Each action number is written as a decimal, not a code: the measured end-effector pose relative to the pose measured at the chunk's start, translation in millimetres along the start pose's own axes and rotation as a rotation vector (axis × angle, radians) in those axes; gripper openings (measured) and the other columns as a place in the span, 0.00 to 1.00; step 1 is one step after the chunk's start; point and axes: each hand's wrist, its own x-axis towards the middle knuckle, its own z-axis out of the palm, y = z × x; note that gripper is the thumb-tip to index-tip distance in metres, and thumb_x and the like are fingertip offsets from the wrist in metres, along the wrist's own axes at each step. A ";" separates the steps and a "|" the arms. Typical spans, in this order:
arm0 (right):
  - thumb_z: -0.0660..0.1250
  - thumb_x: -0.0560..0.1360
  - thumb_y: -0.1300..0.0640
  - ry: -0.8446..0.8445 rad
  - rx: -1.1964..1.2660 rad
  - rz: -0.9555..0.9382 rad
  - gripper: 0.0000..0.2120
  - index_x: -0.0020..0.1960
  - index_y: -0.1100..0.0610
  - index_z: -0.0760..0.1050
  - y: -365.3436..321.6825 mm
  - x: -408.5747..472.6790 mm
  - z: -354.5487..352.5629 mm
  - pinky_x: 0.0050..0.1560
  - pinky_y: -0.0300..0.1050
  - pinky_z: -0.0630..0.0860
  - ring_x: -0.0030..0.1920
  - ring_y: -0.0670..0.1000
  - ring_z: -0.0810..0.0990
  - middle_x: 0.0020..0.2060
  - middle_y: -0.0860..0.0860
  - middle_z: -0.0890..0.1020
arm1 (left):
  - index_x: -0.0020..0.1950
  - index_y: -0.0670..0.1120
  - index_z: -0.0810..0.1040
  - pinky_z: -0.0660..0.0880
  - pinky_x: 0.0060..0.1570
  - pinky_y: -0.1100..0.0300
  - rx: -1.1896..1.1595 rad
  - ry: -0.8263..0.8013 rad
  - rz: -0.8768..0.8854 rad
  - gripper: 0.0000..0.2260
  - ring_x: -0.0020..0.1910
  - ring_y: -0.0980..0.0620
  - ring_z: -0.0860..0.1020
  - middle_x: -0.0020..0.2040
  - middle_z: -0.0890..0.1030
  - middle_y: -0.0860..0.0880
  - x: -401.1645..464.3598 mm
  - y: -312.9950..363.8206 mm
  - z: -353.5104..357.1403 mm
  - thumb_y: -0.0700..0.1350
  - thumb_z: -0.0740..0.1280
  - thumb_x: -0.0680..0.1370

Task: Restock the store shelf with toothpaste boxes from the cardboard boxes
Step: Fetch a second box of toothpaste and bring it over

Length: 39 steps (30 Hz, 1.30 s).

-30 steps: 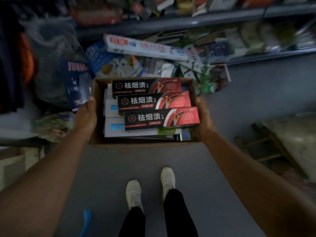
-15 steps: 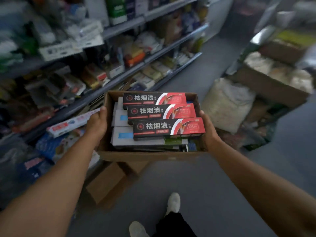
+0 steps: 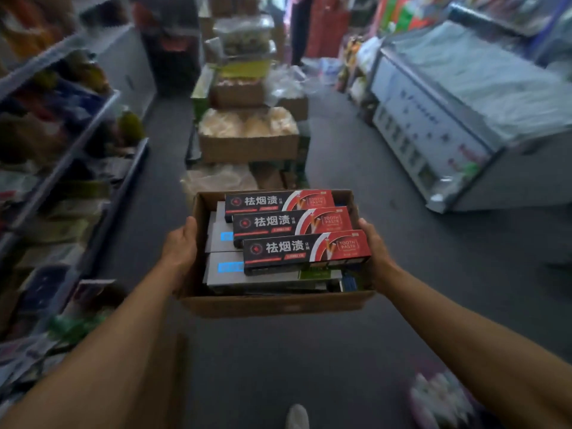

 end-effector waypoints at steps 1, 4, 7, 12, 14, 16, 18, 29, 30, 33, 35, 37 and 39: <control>0.54 0.77 0.36 0.043 0.021 -0.005 0.30 0.63 0.60 0.75 -5.9 1.0 -21.5 0.56 0.58 0.77 0.53 0.61 0.81 0.56 0.63 0.81 | 0.63 0.37 0.75 0.67 0.52 0.54 0.009 -0.044 0.013 0.24 0.57 0.42 0.74 0.61 0.76 0.37 5.6 15.5 22.4 0.55 0.51 0.83; 0.53 0.78 0.37 0.151 0.074 -0.018 0.29 0.61 0.60 0.76 -24.4 3.5 -81.2 0.55 0.57 0.77 0.52 0.60 0.81 0.55 0.63 0.81 | 0.66 0.39 0.73 0.67 0.57 0.51 0.031 -0.189 0.043 0.24 0.61 0.39 0.73 0.63 0.75 0.37 24.1 63.0 90.2 0.55 0.51 0.83; 0.51 0.79 0.39 0.239 0.162 -0.024 0.26 0.56 0.58 0.77 -41.8 6.4 -130.4 0.50 0.52 0.77 0.47 0.57 0.81 0.50 0.61 0.82 | 0.63 0.39 0.73 0.69 0.61 0.48 0.059 -0.334 0.076 0.25 0.60 0.39 0.74 0.61 0.76 0.38 44.4 106.0 156.2 0.57 0.50 0.83; 0.54 0.78 0.38 0.478 0.269 -0.069 0.25 0.55 0.56 0.78 -55.5 19.5 -198.1 0.55 0.55 0.76 0.50 0.58 0.81 0.52 0.61 0.82 | 0.56 0.41 0.76 0.74 0.57 0.43 0.123 -0.528 0.131 0.24 0.52 0.40 0.78 0.54 0.79 0.39 71.6 180.2 262.6 0.59 0.51 0.81; 0.57 0.77 0.37 0.589 0.327 -0.082 0.24 0.54 0.55 0.78 -59.3 27.3 -221.2 0.56 0.55 0.76 0.48 0.57 0.82 0.53 0.62 0.82 | 0.54 0.43 0.77 0.75 0.57 0.41 0.133 -0.617 0.170 0.24 0.50 0.40 0.79 0.52 0.80 0.39 82.8 206.9 303.9 0.61 0.52 0.80; 0.55 0.78 0.39 0.660 0.404 -0.082 0.22 0.51 0.56 0.78 -65.6 34.6 -238.4 0.48 0.50 0.77 0.43 0.54 0.82 0.45 0.59 0.84 | 0.51 0.44 0.76 0.75 0.57 0.41 0.174 -0.703 0.237 0.23 0.50 0.41 0.80 0.50 0.81 0.40 90.8 238.0 342.9 0.60 0.51 0.81; 0.51 0.80 0.41 0.732 0.499 -0.104 0.22 0.50 0.55 0.77 -72.9 40.0 -255.0 0.43 0.49 0.75 0.43 0.54 0.80 0.41 0.56 0.83 | 0.52 0.44 0.77 0.75 0.57 0.41 0.231 -0.784 0.319 0.24 0.50 0.41 0.80 0.50 0.81 0.40 96.0 268.7 378.9 0.60 0.50 0.81; 0.58 0.77 0.38 1.124 0.744 -0.131 0.23 0.53 0.56 0.79 -96.7 54.2 -399.6 0.42 0.48 0.75 0.44 0.56 0.81 0.36 0.55 0.85 | 0.54 0.41 0.77 0.73 0.53 0.49 0.398 -1.061 0.587 0.25 0.49 0.42 0.76 0.50 0.78 0.40 50.4 387.1 613.4 0.60 0.50 0.82; 0.57 0.77 0.38 1.134 0.758 -0.133 0.22 0.50 0.55 0.79 -97.1 57.6 -421.9 0.41 0.48 0.74 0.44 0.56 0.81 0.36 0.55 0.85 | 0.55 0.40 0.77 0.74 0.54 0.48 0.404 -1.081 0.584 0.27 0.50 0.41 0.77 0.52 0.79 0.40 42.7 395.8 639.7 0.61 0.50 0.81; 0.58 0.77 0.38 1.201 0.790 -0.152 0.22 0.49 0.55 0.80 -108.8 69.6 -492.6 0.44 0.48 0.75 0.45 0.56 0.81 0.41 0.56 0.84 | 0.57 0.40 0.78 0.75 0.57 0.44 0.406 -1.164 0.582 0.28 0.52 0.39 0.78 0.53 0.80 0.38 19.6 429.3 725.6 0.63 0.51 0.80; 0.59 0.76 0.38 1.244 0.828 -0.148 0.21 0.50 0.55 0.80 -120.4 77.2 -540.2 0.46 0.50 0.76 0.46 0.57 0.81 0.43 0.57 0.83 | 0.54 0.39 0.78 0.75 0.56 0.44 0.415 -1.190 0.613 0.28 0.51 0.40 0.78 0.52 0.80 0.37 0.3 455.3 777.5 0.61 0.51 0.81; 0.59 0.77 0.40 1.293 0.857 -0.156 0.20 0.49 0.55 0.79 -137.3 83.3 -588.2 0.45 0.49 0.76 0.45 0.56 0.80 0.43 0.57 0.83 | 0.52 0.37 0.77 0.73 0.53 0.49 0.442 -1.204 0.652 0.27 0.49 0.41 0.77 0.50 0.79 0.38 -19.4 485.3 827.4 0.59 0.50 0.82; 0.62 0.75 0.40 1.326 0.890 -0.183 0.20 0.52 0.56 0.80 -154.7 89.5 -636.1 0.44 0.49 0.76 0.44 0.56 0.81 0.43 0.57 0.84 | 0.54 0.37 0.76 0.72 0.53 0.50 0.467 -1.213 0.694 0.27 0.51 0.41 0.76 0.51 0.78 0.38 -36.1 514.5 876.4 0.58 0.50 0.82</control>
